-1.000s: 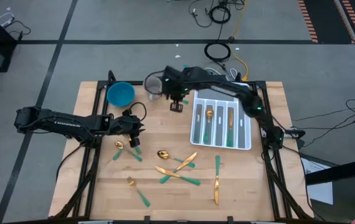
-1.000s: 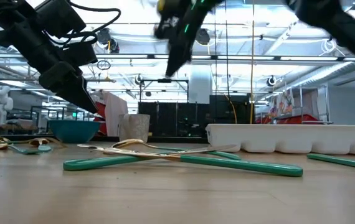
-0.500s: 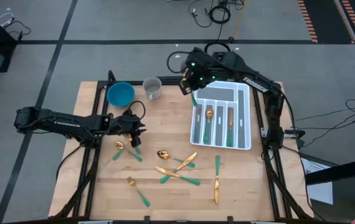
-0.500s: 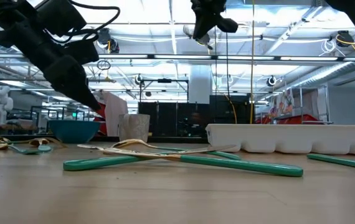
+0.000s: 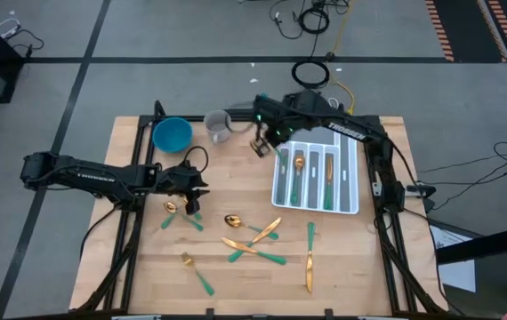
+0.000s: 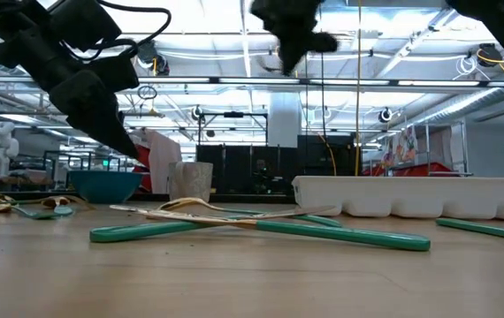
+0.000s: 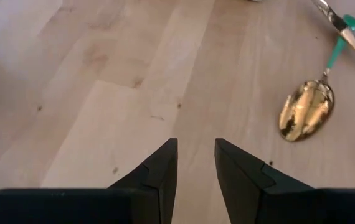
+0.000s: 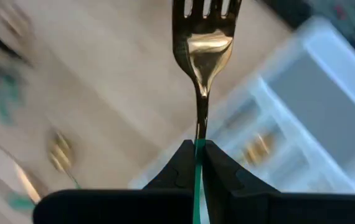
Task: Sort silverware
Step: Put the green fork into the white silverware organizer
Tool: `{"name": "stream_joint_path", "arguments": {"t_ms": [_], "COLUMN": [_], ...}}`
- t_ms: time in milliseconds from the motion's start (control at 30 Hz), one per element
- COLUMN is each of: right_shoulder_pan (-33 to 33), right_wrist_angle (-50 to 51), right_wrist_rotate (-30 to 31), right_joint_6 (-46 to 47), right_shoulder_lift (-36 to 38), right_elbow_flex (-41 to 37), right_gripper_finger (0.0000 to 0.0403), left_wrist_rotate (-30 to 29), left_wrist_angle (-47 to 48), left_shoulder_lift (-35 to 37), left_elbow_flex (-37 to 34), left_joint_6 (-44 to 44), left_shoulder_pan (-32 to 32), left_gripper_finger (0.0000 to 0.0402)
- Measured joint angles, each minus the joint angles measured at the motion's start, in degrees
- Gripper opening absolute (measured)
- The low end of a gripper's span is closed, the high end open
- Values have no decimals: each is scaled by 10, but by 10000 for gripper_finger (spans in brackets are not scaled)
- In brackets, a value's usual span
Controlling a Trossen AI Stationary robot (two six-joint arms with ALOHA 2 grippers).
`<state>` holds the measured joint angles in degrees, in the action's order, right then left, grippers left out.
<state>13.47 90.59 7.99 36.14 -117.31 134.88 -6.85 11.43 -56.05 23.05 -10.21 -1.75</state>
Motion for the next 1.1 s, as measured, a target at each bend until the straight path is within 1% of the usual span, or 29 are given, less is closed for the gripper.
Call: {"name": "stream_joint_path", "arguments": {"t_ms": [33, 100, 133, 233, 300, 367, 500, 533, 633, 667, 733, 767, 900, 967, 1033, 1100], "right_shoulder_pan": [-13, -42, -61, -120, -164, -210, -300, -316, -351, -355, -357, -352, -314, -296, -277, -251], "right_wrist_angle": [1, -29, -43, -50, -64, -110, -233, -255, -300, -319, -382, -427, -589, -643, -674, -685], "right_wrist_rotate": [3, -20, -21, 8, 19, 24, 5, 10, 75, 93, 89, 66, -70, -104, -111, -86], "right_joint_6": [4, -7, -10, -8, -19, -62, -178, -202, -273, -294, -339, -368, -490, -526, -561, -567], "right_shoulder_lift": [8, 42, 55, 83, 84, 82, 75, 72, 60, 59, 59, 59, 59, 63, 80, 107], "right_elbow_flex": [-7, -29, -31, -34, -36, -37, -37, -36, -44, -55, -81, -92, -114, -114, -114, -114], "right_gripper_finger": [0, 0, 0, 0, 0, 0, 0, 0, 0, 0, 0, 0, 0, 0, 0, 0], "left_wrist_rotate": [5, 8, 8, 8, 8, 8, 10, 14, 39, 48, 66, 74, 94, 97, 97, 98], "left_wrist_angle": [2, 3, 2, -3, -8, -8, -17, -24, -46, -54, -72, -82, -126, -145, -155, -168], "left_shoulder_lift": [0, 0, 0, 0, -1, -1, -1, -1, -1, -1, -1, -1, -1, -1, -1, -1], "left_elbow_flex": [0, 0, 0, 0, 0, 0, 0, 0, 0, 0, 0, 0, 0, 0, 0, 0], "left_joint_6": [0, 0, 0, 0, 0, 0, -3, -10, -24, -29, -31, -31, -48, -62, -74, -76], "left_shoulder_pan": [1, 5, 7, 7, 7, 7, 7, 7, 8, 8, 8, 8, 8, 8, 8, 8], "left_gripper_finger": [115, 115, 115, 115, 115, 115, 115, 115, 115, 115, 115, 115, 115, 115, 115, 115]}}
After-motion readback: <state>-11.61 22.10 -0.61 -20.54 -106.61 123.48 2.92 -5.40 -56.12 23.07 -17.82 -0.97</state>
